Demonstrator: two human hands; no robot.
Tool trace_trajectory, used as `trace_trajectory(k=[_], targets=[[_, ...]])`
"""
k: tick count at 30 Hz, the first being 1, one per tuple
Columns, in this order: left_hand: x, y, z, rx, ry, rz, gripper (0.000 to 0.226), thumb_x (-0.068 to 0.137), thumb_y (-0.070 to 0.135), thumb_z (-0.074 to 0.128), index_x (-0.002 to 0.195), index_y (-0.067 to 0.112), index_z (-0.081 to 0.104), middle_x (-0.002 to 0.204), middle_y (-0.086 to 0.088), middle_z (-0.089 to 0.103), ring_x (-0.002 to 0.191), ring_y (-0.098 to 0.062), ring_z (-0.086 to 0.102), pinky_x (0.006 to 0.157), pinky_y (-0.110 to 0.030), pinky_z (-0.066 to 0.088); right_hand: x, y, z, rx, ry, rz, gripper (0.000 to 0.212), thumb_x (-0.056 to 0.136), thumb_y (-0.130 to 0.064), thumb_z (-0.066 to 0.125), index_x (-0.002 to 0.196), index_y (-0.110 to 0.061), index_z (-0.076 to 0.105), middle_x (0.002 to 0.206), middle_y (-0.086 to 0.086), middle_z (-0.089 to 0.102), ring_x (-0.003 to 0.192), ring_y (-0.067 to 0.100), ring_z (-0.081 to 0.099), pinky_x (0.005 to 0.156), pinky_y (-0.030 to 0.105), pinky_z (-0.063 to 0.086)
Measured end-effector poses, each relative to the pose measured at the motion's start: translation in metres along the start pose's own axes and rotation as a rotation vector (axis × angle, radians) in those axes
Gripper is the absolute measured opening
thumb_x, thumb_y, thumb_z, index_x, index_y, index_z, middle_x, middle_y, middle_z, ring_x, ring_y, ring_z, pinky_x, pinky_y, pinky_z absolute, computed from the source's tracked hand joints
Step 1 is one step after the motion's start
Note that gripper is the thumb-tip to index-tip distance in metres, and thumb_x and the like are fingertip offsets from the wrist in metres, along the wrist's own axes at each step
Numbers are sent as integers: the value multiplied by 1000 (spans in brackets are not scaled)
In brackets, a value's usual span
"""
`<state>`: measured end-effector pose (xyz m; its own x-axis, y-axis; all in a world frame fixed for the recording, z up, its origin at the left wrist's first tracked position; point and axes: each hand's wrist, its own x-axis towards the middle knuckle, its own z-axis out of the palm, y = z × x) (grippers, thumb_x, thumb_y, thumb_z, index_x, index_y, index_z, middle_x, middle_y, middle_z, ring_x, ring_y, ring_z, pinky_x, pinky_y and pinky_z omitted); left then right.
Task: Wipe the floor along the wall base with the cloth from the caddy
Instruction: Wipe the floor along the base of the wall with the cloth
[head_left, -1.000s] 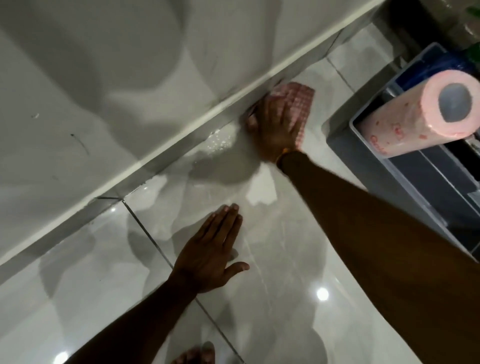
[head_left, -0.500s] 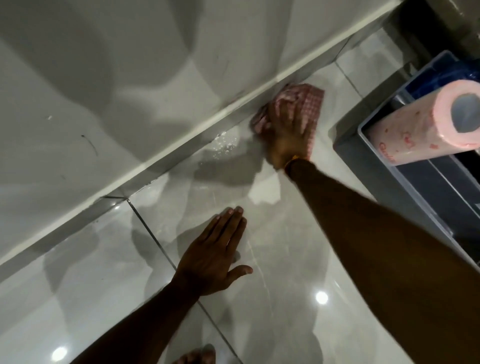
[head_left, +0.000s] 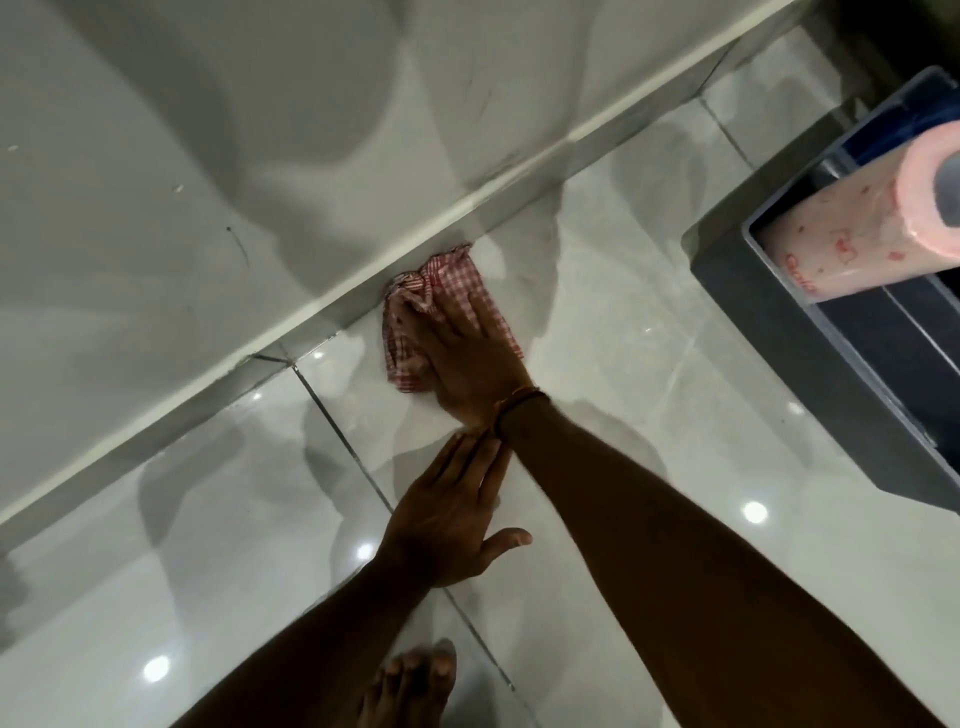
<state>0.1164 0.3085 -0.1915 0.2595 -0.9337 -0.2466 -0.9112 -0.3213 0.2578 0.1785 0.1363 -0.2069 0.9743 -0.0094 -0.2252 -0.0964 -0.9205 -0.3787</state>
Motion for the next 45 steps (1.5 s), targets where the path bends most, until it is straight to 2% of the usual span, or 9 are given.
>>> trace_trajectory(k=[4, 10, 14, 20, 23, 26, 33, 40, 45], targets=[[-3, -2, -4, -37, 19, -10, 100, 101, 77, 32, 162, -2, 26, 173, -22, 19, 162, -36, 17, 132, -46, 19, -1, 30, -8, -3, 22, 160, 58, 110, -41, 27, 165, -31, 11, 174, -7, 14, 162, 30, 2, 129, 56, -2], [-9, -1, -12, -80, -204, -3, 99, 102, 66, -6, 157, -3, 38, 164, -28, 39, 157, -43, 29, 132, -53, 19, 9, -38, 12, 69, -16, 241, 71, 106, -33, 41, 166, -28, 4, 175, -1, 4, 160, 37, -7, 126, 65, 2], [-18, 3, -13, -144, -36, -3, 56, 91, 31, 36, 120, -4, 69, 121, -25, 75, 113, -39, 75, 96, -52, 61, 6, -80, 29, 77, -111, 27, 76, 104, -33, 48, 164, -39, 1, 175, -10, 4, 161, 31, -6, 128, 62, 6], [-25, 0, -9, -105, -121, -31, 95, 103, 73, 26, 155, -5, 41, 161, -27, 44, 154, -41, 38, 127, -50, 33, 5, -20, 11, -101, -63, 52, 68, 103, -38, 40, 165, -37, 11, 175, -2, 11, 161, 34, -1, 128, 60, -5], [-31, -6, -4, -97, -110, -7, 97, 102, 74, 16, 153, -5, 43, 158, -28, 48, 152, -42, 39, 128, -50, 30, 5, -38, 14, -38, -29, 220, 69, 105, -40, 40, 166, -32, 10, 174, -1, 14, 160, 38, -4, 125, 67, -6], [-36, -11, -3, -101, -204, 8, 107, 99, 74, -3, 145, -5, 54, 145, -28, 61, 145, -44, 49, 127, -52, 32, 1, -75, 30, -44, -53, 30, 74, 103, -40, 46, 165, -34, 6, 175, -3, 7, 160, 38, -6, 125, 68, -3], [-49, -17, 7, -102, -111, -76, 103, 98, 82, 23, 165, 4, 17, 176, -18, 11, 164, -33, 9, 133, -46, 16, 5, -3, 6, -207, -57, 27, 66, 106, -47, 34, 165, -37, 4, 174, 0, 14, 161, 38, -1, 125, 67, -3], [-65, -35, 5, -68, -133, -131, 102, 99, 81, 27, 166, 5, 18, 176, -18, 13, 163, -35, 10, 131, -52, 23, -2, -8, 8, -235, -62, -153, 61, 105, -50, 24, 164, -38, 13, 174, 4, 10, 160, 39, 3, 125, 66, 2], [-65, -38, -2, -65, -151, -185, 101, 99, 81, 25, 166, 6, 18, 176, -17, 12, 163, -35, 10, 131, -53, 23, 6, -21, 14, -157, 0, 48, 65, 103, -52, 29, 164, -37, 13, 174, 8, 13, 160, 42, 3, 123, 71, 2]])
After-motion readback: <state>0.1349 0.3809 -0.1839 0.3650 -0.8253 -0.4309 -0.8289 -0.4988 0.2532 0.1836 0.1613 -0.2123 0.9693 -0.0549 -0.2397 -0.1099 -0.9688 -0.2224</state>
